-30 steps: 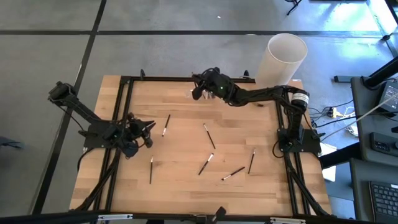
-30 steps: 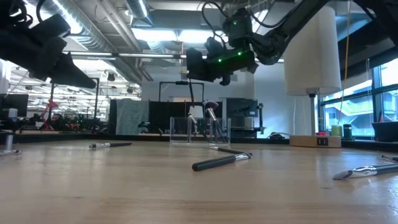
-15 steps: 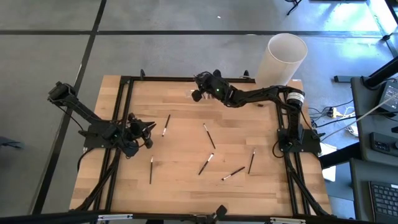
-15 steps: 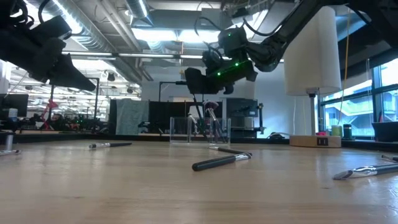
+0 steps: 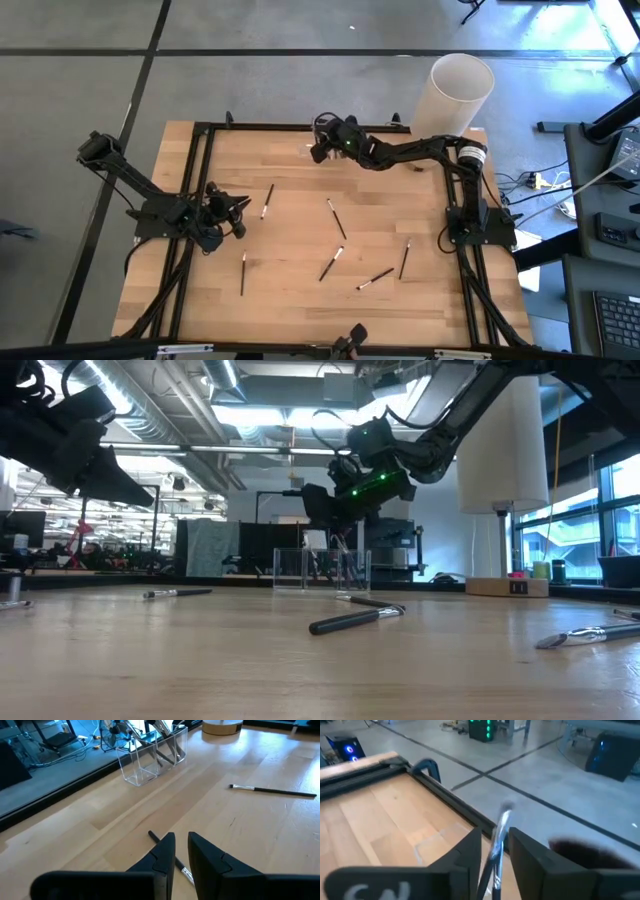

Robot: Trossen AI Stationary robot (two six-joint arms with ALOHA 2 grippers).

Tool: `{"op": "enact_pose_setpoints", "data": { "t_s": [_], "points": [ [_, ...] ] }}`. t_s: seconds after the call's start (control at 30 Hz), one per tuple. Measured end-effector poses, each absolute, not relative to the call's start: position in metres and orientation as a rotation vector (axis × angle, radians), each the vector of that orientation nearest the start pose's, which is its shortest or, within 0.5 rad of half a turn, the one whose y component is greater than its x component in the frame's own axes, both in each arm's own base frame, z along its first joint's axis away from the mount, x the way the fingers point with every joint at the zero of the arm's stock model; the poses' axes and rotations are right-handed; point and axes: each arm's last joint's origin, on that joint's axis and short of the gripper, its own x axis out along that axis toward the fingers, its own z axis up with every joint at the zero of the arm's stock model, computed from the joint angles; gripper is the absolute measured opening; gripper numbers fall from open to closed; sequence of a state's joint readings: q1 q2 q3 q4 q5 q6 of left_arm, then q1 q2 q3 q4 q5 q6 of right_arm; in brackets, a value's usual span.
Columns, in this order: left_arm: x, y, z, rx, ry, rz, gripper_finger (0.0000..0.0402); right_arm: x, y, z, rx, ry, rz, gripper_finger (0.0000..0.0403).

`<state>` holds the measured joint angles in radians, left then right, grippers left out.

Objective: Put items in baskets/containers
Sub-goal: Put the black eyeshadow brush into the transparent organizer

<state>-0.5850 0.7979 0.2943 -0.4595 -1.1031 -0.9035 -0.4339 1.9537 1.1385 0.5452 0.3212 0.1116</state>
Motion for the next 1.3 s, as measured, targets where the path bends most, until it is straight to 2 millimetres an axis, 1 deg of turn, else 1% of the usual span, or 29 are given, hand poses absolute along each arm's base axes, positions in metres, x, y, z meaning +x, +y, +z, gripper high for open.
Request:
{"op": "enact_pose_setpoints", "data": {
  "t_s": [0.13, 0.33, 0.5, 0.67, 0.83, 0.9, 0.97, 1.07, 1.13, 1.2, 1.3],
  "points": [
    [0.119, -0.048, 0.160, -0.129, 0.366, 0.695, 0.0047, 0.380, -0.184, 0.186, 0.120, 0.231, -0.761, 0.0107],
    [0.119, -0.048, 0.160, -0.130, 0.369, 0.692, 0.0047, 0.387, -0.171, 0.190, 0.097, 0.201, -0.723, 0.0108],
    [0.119, -0.048, 0.160, -0.131, 0.370, 0.691, 0.0047, 0.395, -0.151, 0.190, 0.055, 0.208, -0.669, 0.0108],
    [0.119, -0.048, 0.160, -0.137, 0.381, 0.681, 0.0047, 0.403, -0.125, 0.186, 0.034, 0.264, -0.602, 0.0108],
    [0.119, -0.048, 0.160, -0.140, 0.380, 0.682, 0.0047, 0.410, -0.099, 0.184, 0.028, 0.283, -0.526, 0.0108],
    [0.119, -0.048, 0.160, -0.141, 0.379, 0.682, 0.0047, 0.414, -0.090, 0.185, 0.033, 0.293, -0.440, 0.0108],
    [0.120, -0.049, 0.161, -0.150, 0.370, 0.681, 0.0047, 0.419, -0.083, 0.189, 0.053, 0.319, -0.309, 0.0108],
    [0.121, -0.049, 0.162, -0.159, 0.342, 0.691, 0.0047, 0.428, -0.072, 0.201, 0.107, 0.354, -0.067, 0.0108],
    [0.121, -0.049, 0.163, -0.168, 0.332, 0.691, 0.0047, 0.434, -0.064, 0.212, 0.147, 0.367, 0.075, 0.0108],
    [0.122, -0.050, 0.163, -0.163, 0.329, 0.686, 0.0047, 0.439, -0.058, 0.225, 0.168, 0.370, 0.167, 0.0108],
    [0.125, -0.051, 0.166, -0.151, 0.313, 0.671, 0.0047, 0.447, -0.048, 0.244, 0.151, 0.353, 0.221, 0.0108]
  ]
}}
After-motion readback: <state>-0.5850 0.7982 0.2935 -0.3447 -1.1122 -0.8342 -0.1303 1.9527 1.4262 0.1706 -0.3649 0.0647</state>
